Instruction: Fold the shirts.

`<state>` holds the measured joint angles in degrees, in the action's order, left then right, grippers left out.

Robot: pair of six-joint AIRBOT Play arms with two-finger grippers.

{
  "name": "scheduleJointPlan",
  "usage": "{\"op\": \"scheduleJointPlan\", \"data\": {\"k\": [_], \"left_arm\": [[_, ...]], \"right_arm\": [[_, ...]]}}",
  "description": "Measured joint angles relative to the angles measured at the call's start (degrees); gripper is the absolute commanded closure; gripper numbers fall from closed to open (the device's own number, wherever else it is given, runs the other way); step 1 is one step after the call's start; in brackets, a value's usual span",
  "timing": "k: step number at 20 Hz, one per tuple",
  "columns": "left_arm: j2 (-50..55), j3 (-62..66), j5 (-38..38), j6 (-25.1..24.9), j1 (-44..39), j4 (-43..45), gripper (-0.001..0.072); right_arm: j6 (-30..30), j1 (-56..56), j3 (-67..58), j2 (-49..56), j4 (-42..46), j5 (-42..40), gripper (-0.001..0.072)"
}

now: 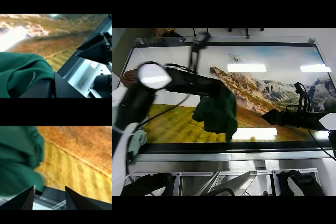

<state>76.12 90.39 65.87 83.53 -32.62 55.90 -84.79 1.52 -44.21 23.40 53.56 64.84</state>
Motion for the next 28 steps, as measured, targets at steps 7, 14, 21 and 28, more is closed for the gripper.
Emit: {"op": "scheduleJointPlan", "data": {"k": [7,14,21,28], "left_arm": [[5.2,-0.3,4.2,1.6,5.3,0.4,0.0014],[-2.1,-26.4,3.6,1.7,14.5,5.9,0.0014],[-1.2,-45.1,-15.3,0.8,10.3,3.6,0.0015],[7.6,-39.9,-20.9,-1.8,6.2,1.9,0.0697]], "right_arm": [[0.7,-0.1,0.7,-0.3,0.6,2.4,0.0106],[1.1,0.0,11.0,3.3,0.8,0.4,0.0107],[9.4,0.0,14.1,15.0,-6.9,-8.3,0.0109],[15.0,-3.8,11.5,21.8,-10.2,-9.0,0.0109]]}}
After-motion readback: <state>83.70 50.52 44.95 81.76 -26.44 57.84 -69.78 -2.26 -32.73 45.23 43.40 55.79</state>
